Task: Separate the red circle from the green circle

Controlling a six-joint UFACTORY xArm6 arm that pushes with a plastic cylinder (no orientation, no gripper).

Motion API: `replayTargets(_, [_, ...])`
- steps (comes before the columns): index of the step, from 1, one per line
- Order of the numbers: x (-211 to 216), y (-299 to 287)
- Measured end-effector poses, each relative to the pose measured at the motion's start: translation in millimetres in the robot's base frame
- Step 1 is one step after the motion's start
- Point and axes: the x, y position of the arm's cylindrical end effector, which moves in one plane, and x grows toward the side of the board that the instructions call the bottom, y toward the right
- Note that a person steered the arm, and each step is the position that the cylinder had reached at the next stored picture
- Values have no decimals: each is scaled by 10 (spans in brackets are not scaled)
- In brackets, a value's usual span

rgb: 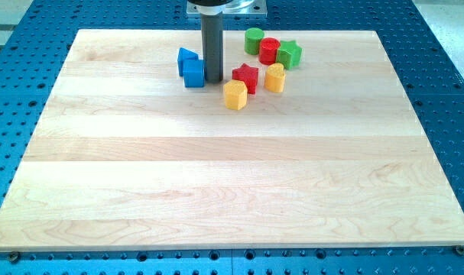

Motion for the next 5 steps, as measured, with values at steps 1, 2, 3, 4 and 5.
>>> replayTargets(1, [3,46])
replayTargets(2, [-459,45])
replayTargets(3, [-835,-77])
replayTargets(4, [-1304,115])
replayTargets(5, [-1289,706])
